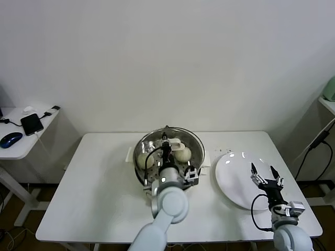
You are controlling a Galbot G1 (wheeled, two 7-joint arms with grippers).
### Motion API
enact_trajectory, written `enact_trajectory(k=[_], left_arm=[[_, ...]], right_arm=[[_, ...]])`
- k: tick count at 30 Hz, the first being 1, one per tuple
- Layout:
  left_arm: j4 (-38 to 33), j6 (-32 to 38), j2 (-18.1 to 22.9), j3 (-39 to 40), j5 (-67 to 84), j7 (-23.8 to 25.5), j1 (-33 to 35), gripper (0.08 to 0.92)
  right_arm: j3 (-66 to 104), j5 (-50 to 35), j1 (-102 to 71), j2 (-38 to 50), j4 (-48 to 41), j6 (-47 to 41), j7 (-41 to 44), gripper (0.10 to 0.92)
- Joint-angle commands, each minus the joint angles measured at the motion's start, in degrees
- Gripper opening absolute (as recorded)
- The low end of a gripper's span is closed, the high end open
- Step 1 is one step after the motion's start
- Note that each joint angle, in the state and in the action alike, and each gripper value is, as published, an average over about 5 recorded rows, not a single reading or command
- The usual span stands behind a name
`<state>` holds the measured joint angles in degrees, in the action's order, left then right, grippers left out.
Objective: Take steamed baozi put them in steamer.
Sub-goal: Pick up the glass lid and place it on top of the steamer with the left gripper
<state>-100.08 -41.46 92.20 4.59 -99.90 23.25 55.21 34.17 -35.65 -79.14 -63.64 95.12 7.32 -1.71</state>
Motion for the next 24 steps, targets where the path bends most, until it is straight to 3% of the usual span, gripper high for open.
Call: enact_trajectory(k=[1,24], left_arm=[[1.0,0.4,2.8,-0.1,-1.2,-0.1,0.1,0.159],[2.5,2.4,2.8,-1.8,-0.6,-3.0,1.0,0.159]], right_arm=[[-0.1,0.0,0.0,0.0,-0.2,0.1,0.0,0.823],[-0.4,0.0,0.0,0.2,-0.7,0.8,0.2,0.823]])
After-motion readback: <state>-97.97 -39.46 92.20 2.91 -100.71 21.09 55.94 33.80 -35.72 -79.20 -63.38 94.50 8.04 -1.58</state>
